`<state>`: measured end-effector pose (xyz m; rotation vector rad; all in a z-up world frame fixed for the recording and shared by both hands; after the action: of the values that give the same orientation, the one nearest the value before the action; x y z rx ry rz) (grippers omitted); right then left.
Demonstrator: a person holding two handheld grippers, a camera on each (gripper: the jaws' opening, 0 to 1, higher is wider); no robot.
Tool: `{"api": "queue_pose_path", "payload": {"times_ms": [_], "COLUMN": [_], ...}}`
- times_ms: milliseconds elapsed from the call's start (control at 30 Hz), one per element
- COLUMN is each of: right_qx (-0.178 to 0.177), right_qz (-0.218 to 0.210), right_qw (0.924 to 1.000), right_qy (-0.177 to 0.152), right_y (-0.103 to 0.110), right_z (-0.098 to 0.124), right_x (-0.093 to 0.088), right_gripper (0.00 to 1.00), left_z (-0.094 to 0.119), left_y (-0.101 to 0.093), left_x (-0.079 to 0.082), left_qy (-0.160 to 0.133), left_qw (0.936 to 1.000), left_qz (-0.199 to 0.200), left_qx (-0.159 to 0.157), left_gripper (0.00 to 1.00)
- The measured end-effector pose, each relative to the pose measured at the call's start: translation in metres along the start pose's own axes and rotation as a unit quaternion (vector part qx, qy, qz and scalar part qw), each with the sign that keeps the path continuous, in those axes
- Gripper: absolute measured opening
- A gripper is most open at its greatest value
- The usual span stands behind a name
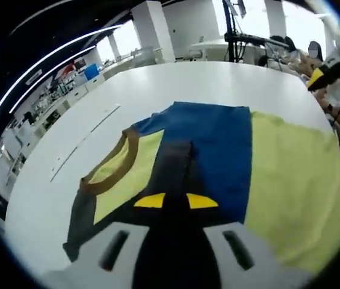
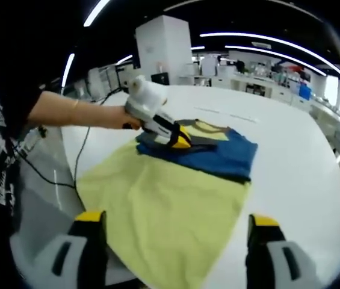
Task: Fold the garment on the visible template until the final outline fits inside the template.
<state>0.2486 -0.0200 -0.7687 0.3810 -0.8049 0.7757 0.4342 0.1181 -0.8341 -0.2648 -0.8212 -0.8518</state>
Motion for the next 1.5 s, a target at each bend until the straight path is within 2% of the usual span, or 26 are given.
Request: {"api": "queue_pose_path", "payload": {"times_ms": [100, 167, 333, 367, 467, 567, 733, 867, 1000, 1333, 1400, 1500], "right_qx": [0.0, 0.0, -0.001, -0.001, 0.002, 0.006, 0.011, 0.011, 0.011, 0.012, 0.013, 0.013], "right_qz": [-0.001, 0.0, -0.006, -0.006, -0.004, -0.002, -0.002, -0.003, -0.006, -0.004, -0.003, -0.002], "right_qw": [1.0, 1.0, 1.0, 1.0, 1.0, 1.0, 0.9999, 0.9999, 0.9999, 0.9999, 0.9999, 0.9999], "right_qy": [0.002, 0.004, -0.002, -0.002, 0.0, 0.005, 0.004, 0.005, 0.006, 0.003, 0.001, 0.001], "right_y": [-0.001, 0.0, 0.0, -0.001, 0.001, 0.004, 0.008, 0.008, 0.008, 0.012, 0.012, 0.012], "right_z": [0.0, -0.001, -0.002, -0.002, -0.003, -0.004, -0.006, -0.005, -0.004, -0.004, -0.004, -0.003], "right_x": [-0.002, -0.002, 0.001, 0.001, 0.0, -0.001, -0.001, -0.001, -0.001, 0.002, 0.003, 0.003], "right_gripper": [0.98, 0.98, 0.97, 0.97, 0.97, 0.97, 0.97, 0.97, 0.97, 0.97, 0.97, 0.97], "left_z": [-0.002, 0.002, -0.002, -0.004, -0.003, -0.005, -0.003, -0.001, 0.003, 0.018, 0.021, 0.024], "left_y": [0.004, -0.002, 0.004, 0.012, 0.006, 0.008, 0.009, 0.011, 0.008, 0.01, 0.009, 0.004], "left_x": [-0.002, 0.002, 0.002, -0.001, 0.001, 0.001, 0.002, 0.001, 0.003, 0.025, 0.03, 0.038], "left_qy": [-0.001, -0.003, -0.012, -0.01, -0.004, 0.009, 0.017, 0.033, 0.058, 0.029, 0.025, 0.016], "left_qw": [0.9998, 0.9996, 0.9954, 0.9958, 0.9981, 0.9989, 0.9981, 0.9957, 0.9964, 0.9896, 0.9861, 0.9776], "left_qz": [0.013, 0.02, 0.091, 0.087, 0.056, 0.042, 0.054, 0.083, 0.061, 0.138, 0.161, 0.205], "left_qx": [-0.013, -0.021, -0.029, -0.028, -0.026, -0.019, -0.026, -0.023, -0.014, -0.027, -0.029, -0.044], "left_gripper": [0.08, 0.08, 0.07, 0.06, 0.05, 0.02, 0.0, 0.0, 0.0, 0.0, 0.0, 0.0]}}
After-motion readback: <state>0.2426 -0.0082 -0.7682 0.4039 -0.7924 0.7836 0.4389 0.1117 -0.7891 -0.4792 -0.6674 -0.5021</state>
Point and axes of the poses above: the point that each gripper's makers call its tool centre point, and the gripper's own axes: z roughly backward along the fingers, y roughly to its left, x roughly out of its top, the point moved 1 cm from there along z, roughly backward along the fingers, and after that the axes turned 7 degrees about z, right-handed, at the moved point
